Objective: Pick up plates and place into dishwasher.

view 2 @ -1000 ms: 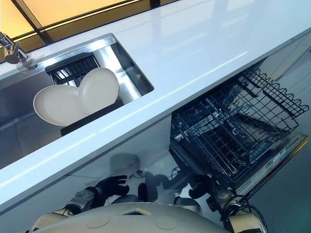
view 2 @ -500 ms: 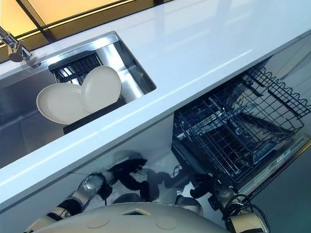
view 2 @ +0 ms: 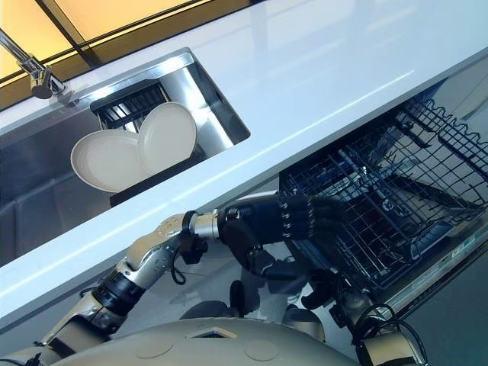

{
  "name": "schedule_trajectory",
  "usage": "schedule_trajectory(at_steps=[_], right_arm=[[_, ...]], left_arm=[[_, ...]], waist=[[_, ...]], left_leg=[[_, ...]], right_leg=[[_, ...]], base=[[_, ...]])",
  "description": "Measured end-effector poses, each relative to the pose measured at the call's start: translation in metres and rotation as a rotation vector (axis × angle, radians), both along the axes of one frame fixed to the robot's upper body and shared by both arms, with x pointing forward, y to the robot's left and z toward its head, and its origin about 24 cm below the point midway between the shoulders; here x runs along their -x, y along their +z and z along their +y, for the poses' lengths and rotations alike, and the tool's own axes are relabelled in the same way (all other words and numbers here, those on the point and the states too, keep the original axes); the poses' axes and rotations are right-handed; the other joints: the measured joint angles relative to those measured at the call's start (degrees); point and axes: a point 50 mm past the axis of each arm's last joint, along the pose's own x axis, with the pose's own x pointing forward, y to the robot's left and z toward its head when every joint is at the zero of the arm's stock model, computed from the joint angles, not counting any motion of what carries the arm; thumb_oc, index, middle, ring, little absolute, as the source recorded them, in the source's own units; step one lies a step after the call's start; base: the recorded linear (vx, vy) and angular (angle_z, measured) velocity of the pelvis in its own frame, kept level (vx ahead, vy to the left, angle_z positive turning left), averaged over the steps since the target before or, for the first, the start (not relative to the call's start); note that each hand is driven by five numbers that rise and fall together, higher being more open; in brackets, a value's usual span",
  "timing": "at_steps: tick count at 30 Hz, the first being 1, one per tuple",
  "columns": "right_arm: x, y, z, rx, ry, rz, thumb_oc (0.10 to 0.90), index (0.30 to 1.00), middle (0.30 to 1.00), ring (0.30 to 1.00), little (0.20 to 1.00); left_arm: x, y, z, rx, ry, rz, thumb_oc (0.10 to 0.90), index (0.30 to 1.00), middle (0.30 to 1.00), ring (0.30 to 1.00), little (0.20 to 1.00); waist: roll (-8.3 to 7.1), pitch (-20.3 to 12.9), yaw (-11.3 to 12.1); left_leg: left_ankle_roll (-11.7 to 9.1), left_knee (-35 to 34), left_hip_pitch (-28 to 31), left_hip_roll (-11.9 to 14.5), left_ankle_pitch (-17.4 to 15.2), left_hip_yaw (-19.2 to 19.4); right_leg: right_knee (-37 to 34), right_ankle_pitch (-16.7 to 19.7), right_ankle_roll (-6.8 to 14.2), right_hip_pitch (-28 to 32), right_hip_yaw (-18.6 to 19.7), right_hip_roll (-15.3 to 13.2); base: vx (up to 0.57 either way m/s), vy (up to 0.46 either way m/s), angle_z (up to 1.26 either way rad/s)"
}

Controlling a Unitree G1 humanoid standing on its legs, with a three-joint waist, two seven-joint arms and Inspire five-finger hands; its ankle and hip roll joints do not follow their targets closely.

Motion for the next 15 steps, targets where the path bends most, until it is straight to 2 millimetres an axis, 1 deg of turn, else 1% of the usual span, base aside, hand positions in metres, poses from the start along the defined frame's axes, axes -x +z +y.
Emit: schedule_trajectory(at_steps=[3, 4, 6, 8, 10, 11, 12, 13, 15], right_arm=[[0.001, -0.001, 0.001, 0.008, 0.011, 0.009, 0.800, 0.900, 0.900, 0.900, 0.900], [0.000, -0.001, 0.002, 0.008, 0.011, 0.007, 0.800, 0.900, 0.900, 0.900, 0.900], [0.003, -0.002, 0.002, 0.005, 0.000, 0.020, 0.800, 0.900, 0.900, 0.900, 0.900], [0.005, -0.003, 0.004, 0.004, -0.013, 0.019, 0.800, 0.900, 0.900, 0.900, 0.900], [0.006, -0.005, 0.007, -0.002, -0.022, 0.019, 0.800, 0.900, 0.900, 0.900, 0.900], [0.007, -0.005, 0.008, -0.005, -0.022, 0.019, 0.800, 0.900, 0.900, 0.900, 0.900], [0.008, -0.005, 0.009, -0.007, -0.022, 0.020, 0.800, 0.900, 0.900, 0.900, 0.900], [0.009, -0.006, 0.009, -0.012, -0.024, 0.018, 0.800, 0.900, 0.900, 0.900, 0.900], [0.011, -0.006, 0.010, -0.017, -0.030, 0.015, 0.800, 0.900, 0.900, 0.900, 0.900]], left_arm=[[0.012, 0.007, -0.017, 0.164, -0.135, 0.155, 0.800, 0.900, 0.900, 0.900, 0.900], [0.014, 0.009, -0.020, 0.208, -0.161, 0.198, 0.800, 0.900, 0.900, 0.900, 0.900], [0.015, 0.017, -0.022, 0.290, -0.173, 0.260, 0.800, 0.900, 0.900, 0.900, 0.900], [0.012, 0.026, -0.018, 0.352, -0.120, 0.272, 0.800, 0.900, 0.900, 0.900, 0.900], [0.002, 0.036, -0.010, 0.381, 0.044, 0.199, 0.800, 0.900, 0.900, 0.900, 0.900], [-0.006, 0.039, 0.000, 0.372, 0.162, 0.143, 0.800, 0.900, 0.900, 0.900, 0.900], [-0.014, 0.042, 0.012, 0.337, 0.293, 0.075, 0.800, 0.900, 0.900, 0.900, 0.900], [-0.024, 0.045, 0.028, 0.270, 0.468, -0.030, 0.800, 0.900, 0.900, 0.900, 0.900], [-0.039, 0.048, 0.065, 0.096, 0.808, -0.224, 0.800, 0.900, 0.900, 0.900, 0.900]], waist=[[-0.28, 0.17, -0.12], [-0.40, 0.19, -0.18], [-0.61, 0.28, -0.13], [-1.06, 0.35, 0.04], [-1.87, 0.32, 0.14], [-2.30, 0.37, 0.17], [-2.64, 0.40, 0.21], [-2.61, 0.38, 0.30], [-2.84, 0.54, 0.60]], left_leg=[[0.00, 0.00, 0.25, 0.01, 0.00, -0.22], [0.00, 0.00, 0.48, 0.00, 0.00, -0.44], [-0.10, 0.00, 0.48, 0.07, 0.06, -0.66], [-0.21, 0.00, 0.50, 0.11, 0.14, -0.77], [-0.29, 0.00, 0.49, 0.13, 0.20, -0.80], [-0.33, 0.01, 0.49, 0.13, 0.23, -0.78], [-0.36, 0.00, 0.41, 0.12, 0.25, -0.78], [-0.39, 0.00, 0.40, 0.12, 0.27, -0.79], [-0.44, 0.00, 0.30, 0.12, 0.30, -0.86]], right_leg=[[-0.02, 0.00, 0.00, 0.57, 0.02, 0.09], [-0.07, 0.00, 0.00, 0.90, 0.03, 0.10], [-0.07, 0.00, 0.00, 0.88, 0.05, 0.22], [-0.08, 0.00, 0.00, 0.90, 0.01, 0.31], [-0.19, 0.00, 0.00, 0.89, 0.00, 0.38], [-0.36, 0.04, -0.07, 0.96, 0.00, 0.41], [-0.60, 0.18, -0.29, 1.00, 0.00, 0.45], [-0.63, 0.20, -0.32, 1.01, -0.02, 0.49], [-0.78, 0.20, -0.32, 1.00, -0.12, 0.48]], base=[[0.00, -0.056, 0.04], [-0.01, -0.042, 0.08], [-0.01, -0.034, 0.06], [0.00, 0.000, 0.00], [0.00, 0.000, 0.00], [0.00, 0.000, 0.00], [0.00, 0.000, 0.00], [0.02, 0.046, 0.00], [0.05, 0.074, 0.01]])
